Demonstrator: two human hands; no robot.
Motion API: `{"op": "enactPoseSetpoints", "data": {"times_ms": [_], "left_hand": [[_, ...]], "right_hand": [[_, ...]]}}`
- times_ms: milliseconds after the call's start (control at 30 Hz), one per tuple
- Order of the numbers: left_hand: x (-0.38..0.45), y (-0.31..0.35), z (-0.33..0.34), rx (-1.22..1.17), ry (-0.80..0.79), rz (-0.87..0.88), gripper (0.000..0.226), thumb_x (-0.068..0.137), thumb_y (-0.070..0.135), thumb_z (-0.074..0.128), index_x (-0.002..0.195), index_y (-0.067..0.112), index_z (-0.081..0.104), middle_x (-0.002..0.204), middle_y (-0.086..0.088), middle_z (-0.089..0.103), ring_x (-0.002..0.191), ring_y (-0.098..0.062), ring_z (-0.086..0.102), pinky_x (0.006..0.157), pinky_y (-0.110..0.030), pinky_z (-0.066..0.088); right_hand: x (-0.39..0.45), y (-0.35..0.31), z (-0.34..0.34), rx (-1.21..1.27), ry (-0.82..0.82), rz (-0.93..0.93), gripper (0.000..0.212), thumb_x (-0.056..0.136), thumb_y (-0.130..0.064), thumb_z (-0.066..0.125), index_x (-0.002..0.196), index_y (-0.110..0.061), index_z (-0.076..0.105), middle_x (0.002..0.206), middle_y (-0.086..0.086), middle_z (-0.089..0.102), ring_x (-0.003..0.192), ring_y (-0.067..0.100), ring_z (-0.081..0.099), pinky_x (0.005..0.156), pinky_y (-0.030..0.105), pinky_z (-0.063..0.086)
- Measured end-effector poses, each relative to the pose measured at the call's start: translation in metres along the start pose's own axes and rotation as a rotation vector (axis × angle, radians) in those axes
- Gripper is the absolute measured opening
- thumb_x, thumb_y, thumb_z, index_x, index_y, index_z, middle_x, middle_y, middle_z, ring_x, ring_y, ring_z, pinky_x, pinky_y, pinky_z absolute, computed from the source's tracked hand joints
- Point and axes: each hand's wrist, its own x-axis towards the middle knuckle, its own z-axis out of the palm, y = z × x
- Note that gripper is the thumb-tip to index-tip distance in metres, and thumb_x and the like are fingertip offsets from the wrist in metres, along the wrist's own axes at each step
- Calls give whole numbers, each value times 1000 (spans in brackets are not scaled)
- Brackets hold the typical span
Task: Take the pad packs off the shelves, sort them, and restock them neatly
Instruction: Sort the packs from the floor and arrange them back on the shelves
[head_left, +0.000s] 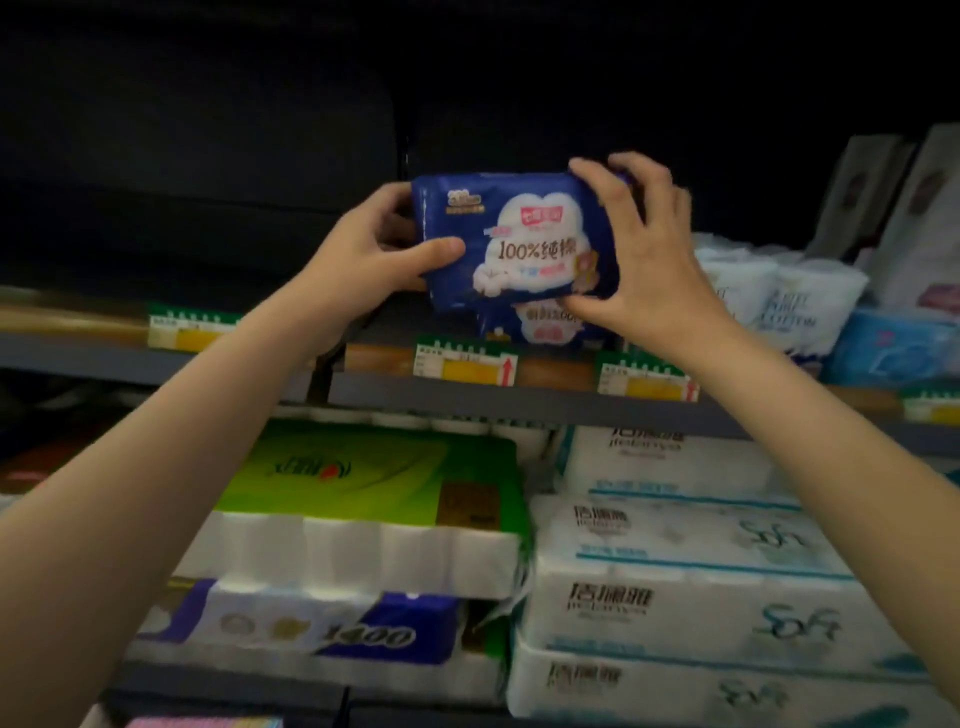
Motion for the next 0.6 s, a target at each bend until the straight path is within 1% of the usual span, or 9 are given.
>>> {"op": "enactPoseSetpoints", "data": {"times_ms": [67, 200, 233, 300, 367, 400, 467, 533, 600], "left_hand": [[10, 1, 1, 15, -21, -15, 50, 84, 22, 67, 129, 21, 46, 109, 5, 58, 95, -7, 61, 68, -19, 56], [26, -3, 13, 13, -101, -70, 48, 84, 19, 67, 127, 20, 46, 108, 3, 58, 97, -9, 60, 75, -24, 56], [30, -6, 18, 20, -117, -107, 49, 84, 18, 67, 128, 18, 46, 111, 0, 58, 99, -13, 60, 77, -27, 55], [37, -15, 30, 111, -136, -145, 56, 84, 15, 67, 134, 12, 41, 121, -8, 56, 105, -20, 58, 83, -35, 53], [43, -26, 40, 354, -164, -117, 71, 83, 15, 69, 143, 13, 30, 132, -12, 51, 115, -25, 53, 95, -39, 47], [44, -28, 45, 475, -187, -94, 77, 83, 17, 69, 146, 16, 24, 135, -11, 49, 120, -26, 51, 99, -36, 43], [45, -32, 52, 615, -249, -47, 81, 83, 21, 69, 148, 21, 20, 139, -11, 45, 124, -25, 47, 101, -31, 38], [48, -33, 56, 698, -311, -33, 81, 83, 25, 69, 148, 23, 20, 142, -11, 39, 127, -26, 43, 101, -29, 36], [50, -35, 56, 732, -343, -31, 82, 83, 27, 69, 148, 22, 21, 148, -9, 29, 132, -25, 36, 105, -30, 33]], "right_hand": [[1, 6, -1, 60, -47, 61, 91, 72, -27, 78, 146, -22, 24, 148, 12, 18, 131, 33, 27, 104, 42, 37], [-2, 15, -1, 17, -119, 87, 88, 74, -25, 78, 145, -20, 25, 146, 10, 18, 131, 29, 31, 104, 39, 39], [-3, 18, -1, -23, -145, 101, 88, 75, -28, 77, 145, -20, 24, 146, 9, 20, 131, 29, 31, 105, 39, 36], [-5, 23, -1, -213, -234, 100, 82, 79, -38, 71, 145, -22, 25, 144, 8, 26, 131, 29, 26, 106, 40, 28], [-4, 28, 3, -428, -383, 63, 76, 81, -49, 64, 143, -22, 28, 141, 8, 32, 131, 29, 25, 108, 42, 19], [-3, 29, 6, -489, -455, 46, 75, 81, -52, 62, 142, -22, 30, 140, 8, 34, 132, 29, 25, 110, 45, 15], [0, 28, 11, -529, -524, 24, 74, 82, -53, 61, 142, -22, 31, 141, 7, 36, 135, 26, 27, 113, 51, 3], [8, 25, 13, -543, -547, 3, 70, 83, -51, 61, 140, -21, 34, 138, 5, 43, 134, 23, 32, 112, 56, -8], [16, 23, 13, -521, -608, 15, 66, 83, -51, 60, 138, -21, 39, 129, 2, 52, 129, 21, 41, 111, 57, -11]]}}
